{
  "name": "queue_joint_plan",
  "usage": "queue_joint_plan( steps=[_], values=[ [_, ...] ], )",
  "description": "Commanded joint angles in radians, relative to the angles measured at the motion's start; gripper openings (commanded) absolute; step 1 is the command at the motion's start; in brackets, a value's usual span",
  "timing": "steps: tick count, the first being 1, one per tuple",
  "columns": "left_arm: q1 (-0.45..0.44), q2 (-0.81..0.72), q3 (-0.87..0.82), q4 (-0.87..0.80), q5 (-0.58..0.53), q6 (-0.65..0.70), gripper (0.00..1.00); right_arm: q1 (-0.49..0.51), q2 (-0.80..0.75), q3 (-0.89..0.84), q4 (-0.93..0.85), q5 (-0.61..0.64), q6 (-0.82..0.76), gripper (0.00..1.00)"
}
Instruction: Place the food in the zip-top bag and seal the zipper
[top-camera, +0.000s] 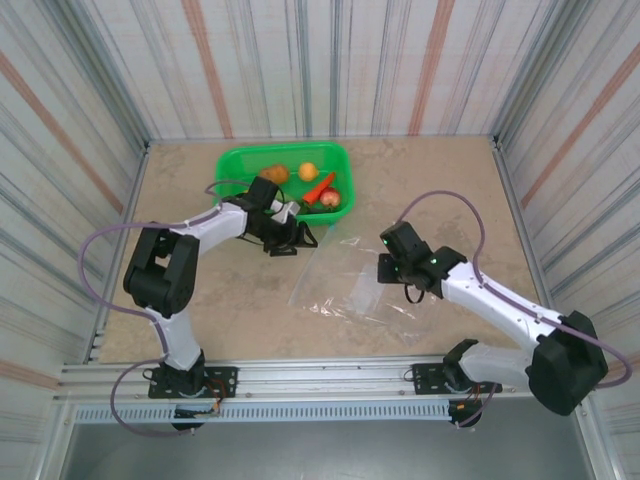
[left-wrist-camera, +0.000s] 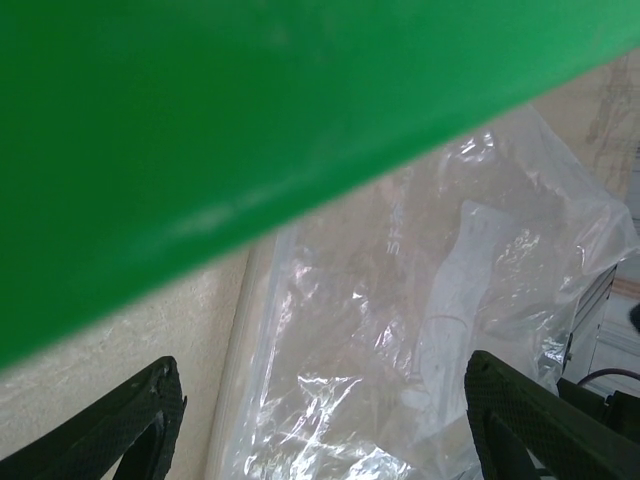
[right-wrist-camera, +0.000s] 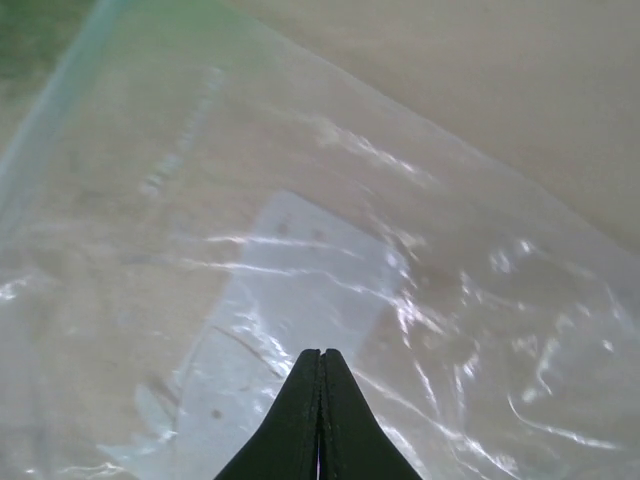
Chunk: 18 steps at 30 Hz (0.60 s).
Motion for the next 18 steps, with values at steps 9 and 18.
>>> queue_joint_plan(
  steps=[9,18],
  values=[
    [-0.001,0.072,-0.019,0.08,0.132,-0.001,0.76,-0.104,0.226,-0.091,0.118,-0.055,0.125,0.0],
    [-0.001,0.117,0.005,0.022,0.089,0.022,0.74,-0.13,0.322,-0.047,0.155,-0.08,0.08,0.0]
  ],
)
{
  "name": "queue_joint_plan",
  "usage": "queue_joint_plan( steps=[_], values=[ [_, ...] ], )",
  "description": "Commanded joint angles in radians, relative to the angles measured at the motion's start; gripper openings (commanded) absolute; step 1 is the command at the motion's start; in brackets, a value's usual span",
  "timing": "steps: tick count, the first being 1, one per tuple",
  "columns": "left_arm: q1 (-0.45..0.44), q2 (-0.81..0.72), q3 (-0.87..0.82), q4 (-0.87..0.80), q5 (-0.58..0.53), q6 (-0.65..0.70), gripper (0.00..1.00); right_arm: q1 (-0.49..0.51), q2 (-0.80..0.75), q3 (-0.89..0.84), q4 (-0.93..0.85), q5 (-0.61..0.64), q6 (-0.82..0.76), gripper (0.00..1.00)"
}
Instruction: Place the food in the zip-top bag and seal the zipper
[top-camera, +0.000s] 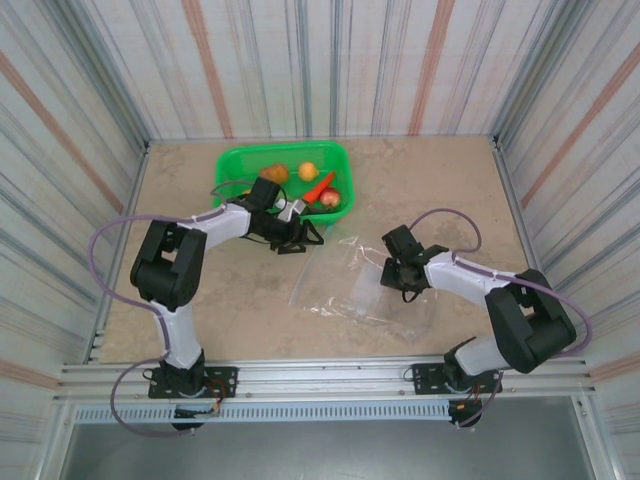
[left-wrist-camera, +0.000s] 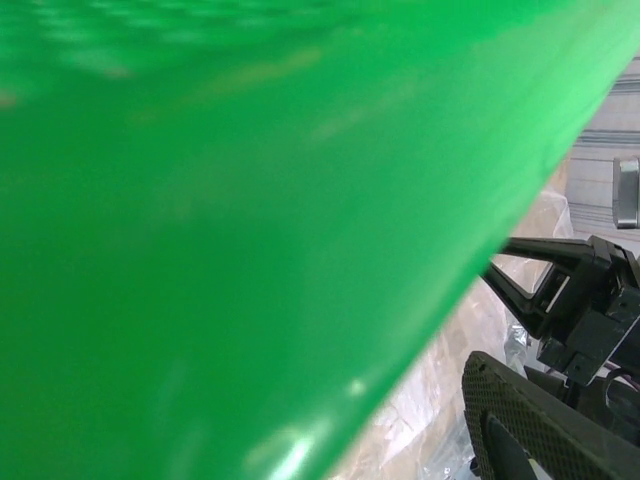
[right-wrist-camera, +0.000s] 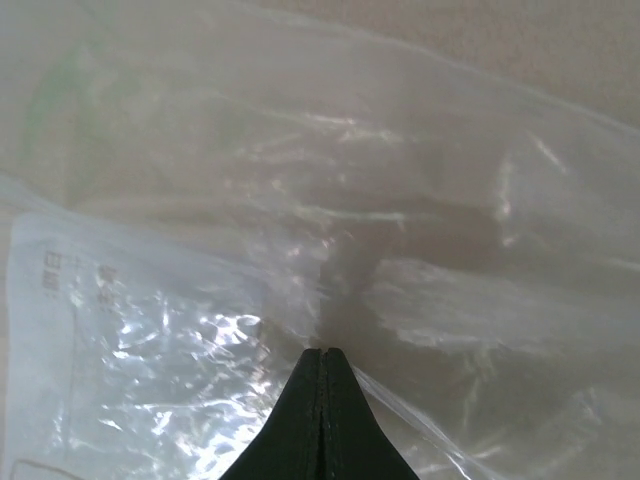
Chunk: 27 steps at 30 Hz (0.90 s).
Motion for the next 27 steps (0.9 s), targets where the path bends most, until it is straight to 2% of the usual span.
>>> queue_joint_plan(
  steps=[1,7,12,21,27],
  values=[
    [-0.002,0.054,0.012,-0.109,-0.034,0.024,0.74,-0.006,0.023,0.0,-0.014,-0.021,-0.018,0.0],
    [-0.014,0.077,0.029,-0.152,-0.061,0.044,0.74,0.0,-0.006,-0.008,-0.026,-0.014,-0.027,0.0],
    [-0.046,0.067,0.048,-0.196,-0.125,0.078,0.74,0.002,-0.029,-0.014,-0.024,-0.021,-0.026,0.0],
    [-0.014,-0.103,-0.012,-0.127,-0.255,0.08,0.75,0.0,-0.07,0.004,-0.057,0.013,-0.063,0.0],
    [-0.013,-0.267,-0.101,-0.03,-0.261,0.034,0.75,-0.007,-0.114,0.007,-0.067,0.012,-0.08,0.0]
  ],
)
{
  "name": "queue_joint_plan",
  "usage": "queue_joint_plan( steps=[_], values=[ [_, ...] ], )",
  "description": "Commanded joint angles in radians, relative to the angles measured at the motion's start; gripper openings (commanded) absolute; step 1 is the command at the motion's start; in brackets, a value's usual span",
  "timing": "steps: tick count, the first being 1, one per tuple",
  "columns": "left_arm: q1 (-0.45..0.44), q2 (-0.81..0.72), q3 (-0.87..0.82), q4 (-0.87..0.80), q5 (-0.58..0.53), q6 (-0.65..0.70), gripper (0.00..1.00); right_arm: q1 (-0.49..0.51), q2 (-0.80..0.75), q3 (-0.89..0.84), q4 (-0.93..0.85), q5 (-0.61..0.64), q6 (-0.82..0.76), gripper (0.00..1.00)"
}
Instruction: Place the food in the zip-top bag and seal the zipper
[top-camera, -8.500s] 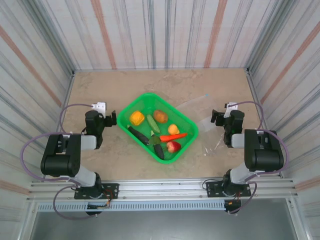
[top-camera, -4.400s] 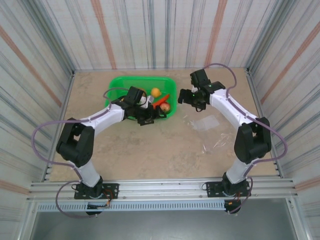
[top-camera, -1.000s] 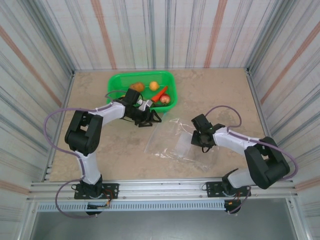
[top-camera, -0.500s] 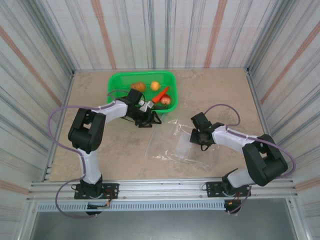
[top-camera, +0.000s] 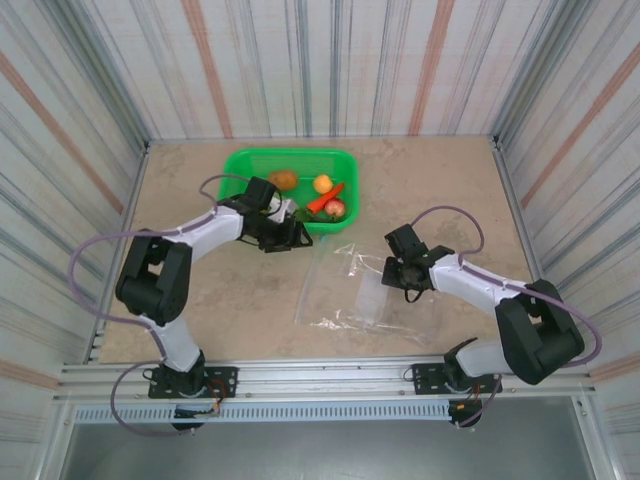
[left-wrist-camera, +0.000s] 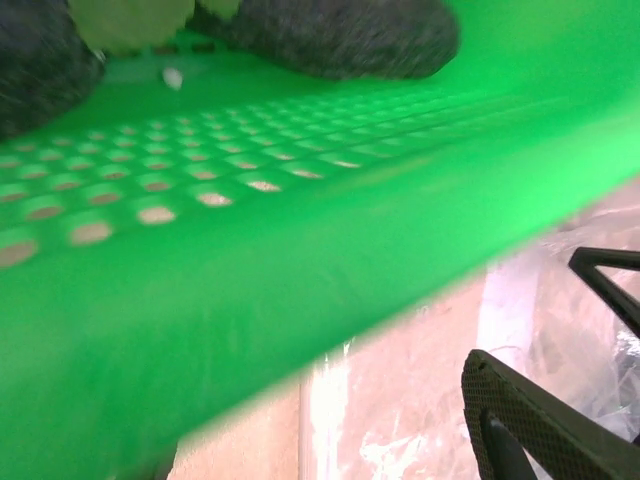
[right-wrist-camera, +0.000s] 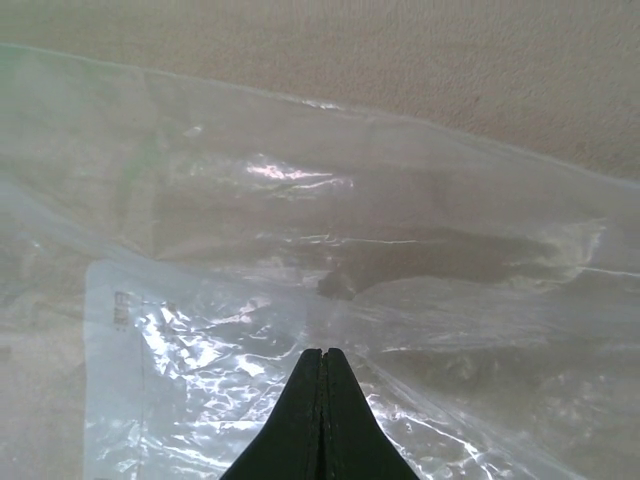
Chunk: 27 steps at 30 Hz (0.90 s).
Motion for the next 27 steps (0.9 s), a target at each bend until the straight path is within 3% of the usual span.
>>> queue_joint_plan(
  steps=[1,7,11,15,20,22,27],
  values=[
    [-0.014,-0.135,-0.064,0.056,-0.034,-0.03,0.75,-0.007,-0.037,0.011,-0.037,0.015,-0.029,0.0],
    [-0.036,-0.352,-0.274,0.125,-0.076,-0.202,0.74,-0.009,-0.044,0.003,-0.028,-0.012,-0.05,0.0],
    [-0.051,-0.443,-0.477,0.324,-0.054,-0.338,0.7,-0.011,-0.045,-0.01,-0.003,-0.05,-0.074,0.0],
    [-0.077,-0.424,-0.536,0.393,-0.05,-0.334,0.7,-0.011,-0.048,-0.015,0.007,-0.076,-0.09,0.0],
    [-0.08,-0.302,-0.522,0.466,0.054,-0.339,0.69,-0.009,-0.065,-0.025,0.003,-0.087,-0.102,0.0],
    [-0.087,-0.255,-0.516,0.51,0.082,-0.351,0.64,-0.008,-0.076,-0.03,-0.002,-0.091,-0.106,0.0],
    [-0.124,-0.171,-0.5,0.555,0.083,-0.362,0.63,-0.009,-0.105,-0.031,-0.019,-0.089,-0.116,0.0]
  ],
)
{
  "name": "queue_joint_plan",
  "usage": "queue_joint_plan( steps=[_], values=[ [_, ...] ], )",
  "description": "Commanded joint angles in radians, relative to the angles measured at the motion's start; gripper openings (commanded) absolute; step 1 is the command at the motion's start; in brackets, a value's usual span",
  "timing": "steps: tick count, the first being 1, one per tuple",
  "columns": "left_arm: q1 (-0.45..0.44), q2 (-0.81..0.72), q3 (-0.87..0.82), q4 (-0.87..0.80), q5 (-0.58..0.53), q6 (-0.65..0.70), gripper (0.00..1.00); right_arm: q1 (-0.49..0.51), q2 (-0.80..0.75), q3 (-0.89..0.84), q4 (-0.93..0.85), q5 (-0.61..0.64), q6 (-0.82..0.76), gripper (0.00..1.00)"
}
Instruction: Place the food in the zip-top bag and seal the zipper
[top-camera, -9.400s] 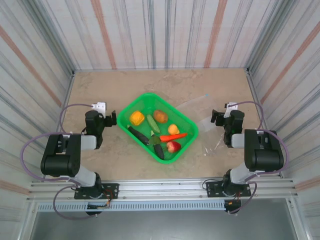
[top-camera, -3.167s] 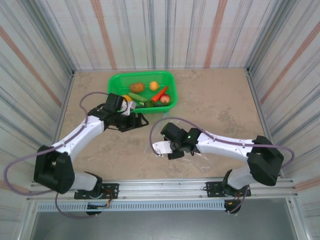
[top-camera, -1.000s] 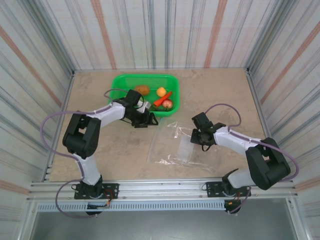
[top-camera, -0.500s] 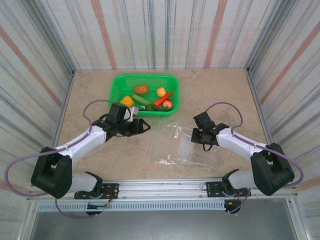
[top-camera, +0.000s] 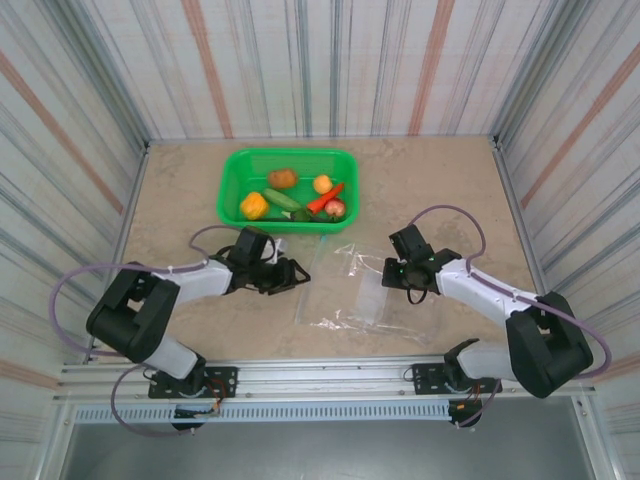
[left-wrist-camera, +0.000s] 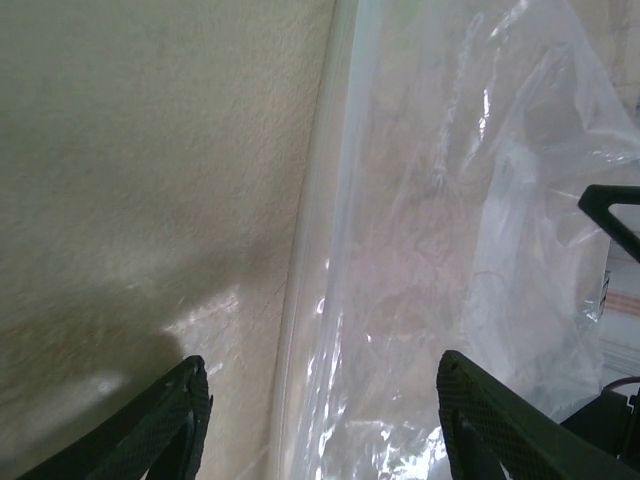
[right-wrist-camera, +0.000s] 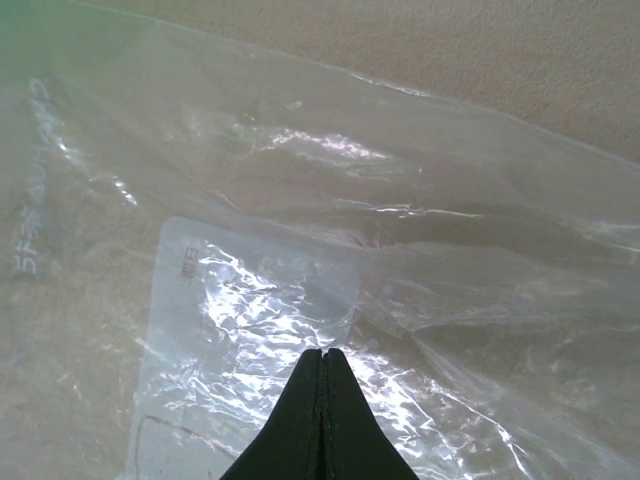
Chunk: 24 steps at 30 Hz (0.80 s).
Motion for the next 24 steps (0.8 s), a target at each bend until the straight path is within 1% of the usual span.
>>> queue_joint_plan(
  steps=[1,5,11,14,18,20,24],
  values=[
    [-0.022,0.039,0.028,0.088,0.049,-0.026,0.63,-0.004,-0.036,-0.012,-0.029,-0.01,-0.032,0.0],
    [-0.041,0.045,0.047,0.116,0.071,-0.03,0.59,-0.004,-0.044,-0.014,-0.035,-0.013,-0.038,0.0],
    [-0.042,0.004,0.082,0.067,0.067,0.001,0.56,-0.002,-0.046,-0.014,-0.033,-0.022,-0.04,0.0],
    [-0.043,0.011,0.084,0.115,0.111,-0.014,0.56,-0.003,-0.042,-0.014,-0.031,-0.024,-0.043,0.0],
    [-0.047,0.075,0.089,0.236,0.223,-0.07,0.56,-0.003,-0.034,-0.011,-0.024,-0.031,-0.045,0.0],
    [-0.055,0.104,0.106,0.251,0.247,-0.08,0.56,-0.003,-0.025,-0.007,-0.022,-0.038,-0.044,0.0],
    [-0.077,0.131,0.149,0.18,0.216,-0.041,0.45,-0.004,-0.018,-0.006,-0.01,-0.051,-0.033,0.0]
  ],
)
